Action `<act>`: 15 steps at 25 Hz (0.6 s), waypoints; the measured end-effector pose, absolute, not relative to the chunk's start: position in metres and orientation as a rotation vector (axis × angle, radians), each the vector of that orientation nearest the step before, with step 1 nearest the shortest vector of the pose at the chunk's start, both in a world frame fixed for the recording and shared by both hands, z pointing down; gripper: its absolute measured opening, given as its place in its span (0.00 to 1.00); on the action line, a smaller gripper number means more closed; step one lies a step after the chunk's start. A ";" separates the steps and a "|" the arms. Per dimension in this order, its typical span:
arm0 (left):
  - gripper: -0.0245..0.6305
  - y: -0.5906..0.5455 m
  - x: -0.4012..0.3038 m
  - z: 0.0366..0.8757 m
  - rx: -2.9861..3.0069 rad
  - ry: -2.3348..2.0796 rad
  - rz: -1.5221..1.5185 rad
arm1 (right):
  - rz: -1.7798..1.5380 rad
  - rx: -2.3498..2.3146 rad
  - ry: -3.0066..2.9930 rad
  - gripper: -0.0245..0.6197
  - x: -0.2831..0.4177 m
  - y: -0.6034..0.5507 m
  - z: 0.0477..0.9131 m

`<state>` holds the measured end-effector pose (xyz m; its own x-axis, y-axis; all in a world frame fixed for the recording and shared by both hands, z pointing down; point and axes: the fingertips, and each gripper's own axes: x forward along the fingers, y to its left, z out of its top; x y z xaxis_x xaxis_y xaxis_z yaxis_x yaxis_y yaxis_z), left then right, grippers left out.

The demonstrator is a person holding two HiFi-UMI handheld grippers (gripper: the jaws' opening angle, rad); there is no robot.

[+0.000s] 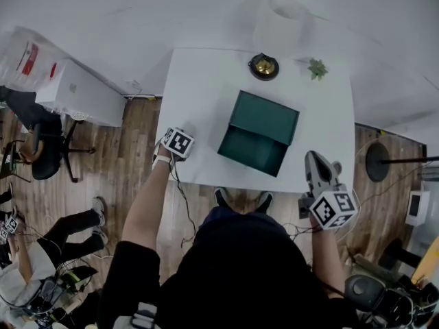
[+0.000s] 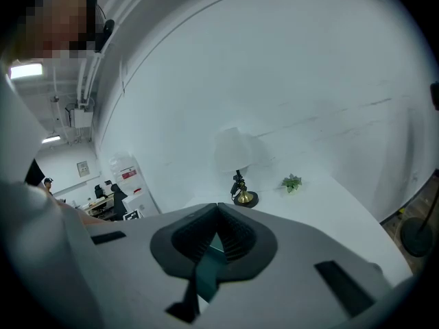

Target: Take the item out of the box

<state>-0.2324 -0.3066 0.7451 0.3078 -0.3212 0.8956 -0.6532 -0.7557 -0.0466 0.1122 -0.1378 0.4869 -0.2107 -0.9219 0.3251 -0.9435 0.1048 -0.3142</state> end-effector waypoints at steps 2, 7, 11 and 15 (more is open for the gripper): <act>0.34 -0.308 -0.230 0.744 2.254 -0.892 1.397 | 0.737 1.952 -2.296 0.05 0.116 -0.136 0.488; 0.38 -0.304 -0.245 0.717 2.208 -1.038 1.375 | 0.738 1.968 -2.297 0.05 0.122 -0.135 0.483; 0.38 -0.304 -0.256 0.653 2.229 -1.274 1.180 | 0.678 1.973 -2.295 0.05 0.131 -0.139 0.473; 0.37 -0.296 -0.243 0.573 2.307 -1.423 0.886 | 0.530 1.989 -2.311 0.05 0.142 -0.146 0.456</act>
